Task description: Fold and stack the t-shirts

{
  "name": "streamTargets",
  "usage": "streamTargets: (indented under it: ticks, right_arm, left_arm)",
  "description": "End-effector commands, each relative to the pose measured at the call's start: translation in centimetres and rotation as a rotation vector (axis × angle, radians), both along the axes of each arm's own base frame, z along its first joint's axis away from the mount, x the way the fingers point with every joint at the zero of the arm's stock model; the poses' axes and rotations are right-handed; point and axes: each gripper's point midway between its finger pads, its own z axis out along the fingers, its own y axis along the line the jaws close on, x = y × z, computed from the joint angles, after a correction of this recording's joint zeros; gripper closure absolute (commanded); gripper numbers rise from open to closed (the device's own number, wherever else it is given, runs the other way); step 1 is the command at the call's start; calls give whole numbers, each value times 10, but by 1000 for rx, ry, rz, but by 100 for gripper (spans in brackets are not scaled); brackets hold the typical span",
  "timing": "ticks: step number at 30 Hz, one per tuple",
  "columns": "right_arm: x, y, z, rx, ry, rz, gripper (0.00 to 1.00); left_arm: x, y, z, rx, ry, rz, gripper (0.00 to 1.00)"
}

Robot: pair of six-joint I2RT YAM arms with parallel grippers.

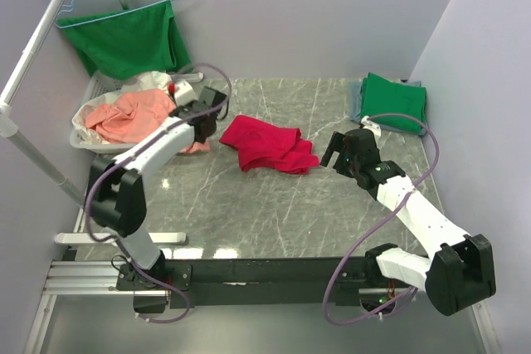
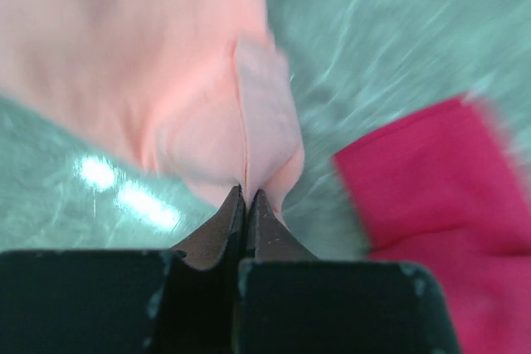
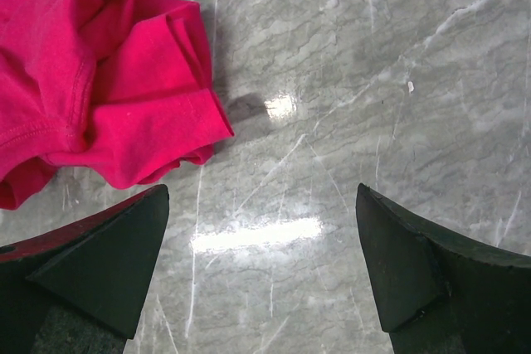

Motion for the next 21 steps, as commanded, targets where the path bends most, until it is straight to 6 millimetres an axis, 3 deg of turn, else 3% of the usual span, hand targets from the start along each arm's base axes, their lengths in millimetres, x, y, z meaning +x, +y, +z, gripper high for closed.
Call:
streamTargets:
  ticks: [1,5,7,8,10,11,13,14,15,18,21]
  right_arm:
    - [0,4,6,22,-20,2,1]
    - [-1,6,8,25,-24,7,1]
    - [-1,6,9,25,-30,9,1]
    - [-2,6,9,27,-31,10,1]
    - [-2,6,9,27,-29,9,1]
    - [-2,6,8,26,-23,10,1]
    - [-3,6,8,24,-24,11,1]
    - [-3,6,7,22,-22,11,1]
    - [-4,5,7,19,-20,8,1]
    - [-4,6,5,20,-17,10,1]
    - [-3,6,3,23,-10,10,1]
  left_arm:
    - [20,36,96,47,-216,105,99]
    - [38,65,138,96,-288,185,99]
    - [47,83,142,130,-286,217,99]
    - [54,90,153,131,-309,241,99]
    - [64,114,143,155,-264,288,99]
    - [71,132,153,149,-283,330,99]
    - [83,149,140,170,-236,344,99]
    - [87,169,147,164,-251,385,99]
    - [92,177,137,165,-222,390,99]
    - [95,209,131,148,-201,441,99]
    - [85,247,131,151,-205,524,99]
